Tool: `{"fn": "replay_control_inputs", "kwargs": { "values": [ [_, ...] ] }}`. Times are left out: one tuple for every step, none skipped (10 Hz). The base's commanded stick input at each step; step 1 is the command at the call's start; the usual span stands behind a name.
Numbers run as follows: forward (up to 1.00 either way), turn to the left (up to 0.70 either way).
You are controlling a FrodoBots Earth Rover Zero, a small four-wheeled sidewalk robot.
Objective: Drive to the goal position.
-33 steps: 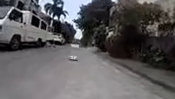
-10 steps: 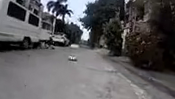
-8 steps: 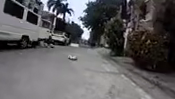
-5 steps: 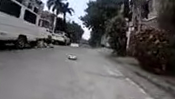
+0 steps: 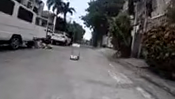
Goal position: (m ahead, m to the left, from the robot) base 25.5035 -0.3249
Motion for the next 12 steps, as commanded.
{"fn": "replay_control_inputs", "kwargs": {
  "values": [
    [1.00, 0.00],
    [1.00, 0.00],
    [1.00, 0.00],
    [1.00, 0.00],
    [1.00, 0.00],
    [1.00, 0.00],
    [1.00, 0.00],
    [1.00, 0.00],
    [1.00, -0.20],
    [1.00, -0.35],
    [1.00, -0.31],
    [1.00, -0.11]
  ]
}}
